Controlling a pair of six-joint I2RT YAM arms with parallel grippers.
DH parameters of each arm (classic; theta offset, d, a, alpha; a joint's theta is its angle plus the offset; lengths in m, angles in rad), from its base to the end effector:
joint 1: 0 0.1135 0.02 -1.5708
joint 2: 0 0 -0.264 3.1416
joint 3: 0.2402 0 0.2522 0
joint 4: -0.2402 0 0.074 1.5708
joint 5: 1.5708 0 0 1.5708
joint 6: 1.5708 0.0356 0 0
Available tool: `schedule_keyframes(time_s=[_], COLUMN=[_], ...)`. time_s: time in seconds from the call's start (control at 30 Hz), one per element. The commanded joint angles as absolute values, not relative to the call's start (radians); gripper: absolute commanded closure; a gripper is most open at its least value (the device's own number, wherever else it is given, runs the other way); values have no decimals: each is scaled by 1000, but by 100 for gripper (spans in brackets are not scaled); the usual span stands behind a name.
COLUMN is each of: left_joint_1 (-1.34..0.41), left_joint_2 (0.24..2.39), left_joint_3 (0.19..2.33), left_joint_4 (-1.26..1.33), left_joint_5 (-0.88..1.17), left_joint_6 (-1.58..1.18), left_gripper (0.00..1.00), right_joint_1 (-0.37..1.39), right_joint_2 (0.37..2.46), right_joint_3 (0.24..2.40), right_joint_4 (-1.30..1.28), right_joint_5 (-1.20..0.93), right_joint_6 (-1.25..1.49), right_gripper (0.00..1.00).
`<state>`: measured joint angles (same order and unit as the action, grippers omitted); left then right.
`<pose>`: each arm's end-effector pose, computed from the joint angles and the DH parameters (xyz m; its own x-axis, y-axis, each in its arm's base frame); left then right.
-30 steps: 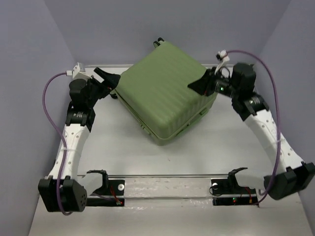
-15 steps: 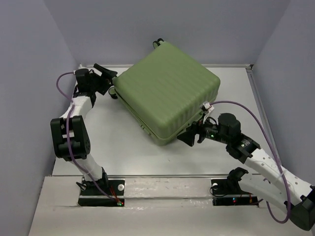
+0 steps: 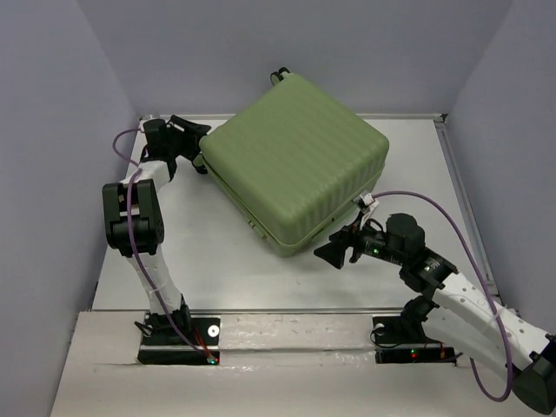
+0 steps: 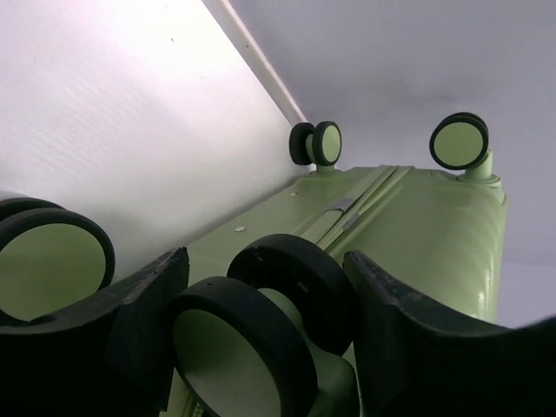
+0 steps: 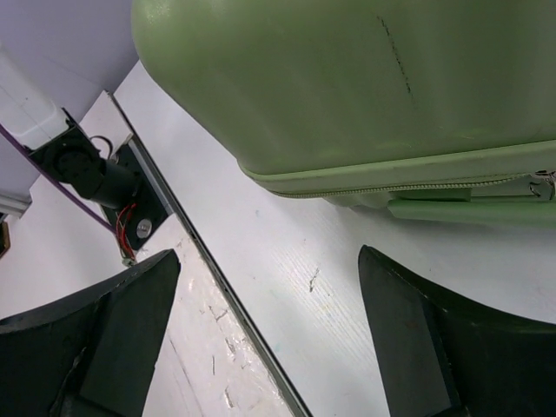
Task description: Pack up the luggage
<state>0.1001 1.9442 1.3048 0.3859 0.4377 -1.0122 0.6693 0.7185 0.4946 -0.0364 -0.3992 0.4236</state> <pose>0.4508 0.0301 0.2346 -0.4017 -0.8123 -0.4229 -0.0432 0.4781 -0.8772 0.1299 0.1204 0.2639 -0.5401 0.0557 -0.8398 -0.7067 0.5119 0.4884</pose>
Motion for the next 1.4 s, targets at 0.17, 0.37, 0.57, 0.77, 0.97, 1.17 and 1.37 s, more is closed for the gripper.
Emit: schedule_keyframes(time_s=[0.17,0.37,0.57,0.77,0.97,1.17,1.37], left_joint_1=[86,84,83,83,115,150,172], left_joint_2=[1872,1781,1744,1724,1698,1697,1738], left_joint_3=[1379,1480,1684,1746,1635,1511,1456], left_joint_4=[603,548,316,141,78,80,77], left_joint_5=[525,535,517,526,538,561,569], left_joint_6=[-1123,-1134,-1057,-991,-931,-887,-854], left_gripper=[80,94,94,94,94,94,94], right_joint_1=[676,676,676,676,676,676,676], right_joint_2=[719,733,750,752,744,745,796], right_joint_3=[423,405,394,403,408,425,512], right_joint_4=[57,66,74,51,31,3,-99], right_joint_5=[-357,-313,-278,-215,-184,-120,4], right_joint_6=[449,446,448,448,471,486,469], right_gripper=[11,10,10,23,59,65,64])
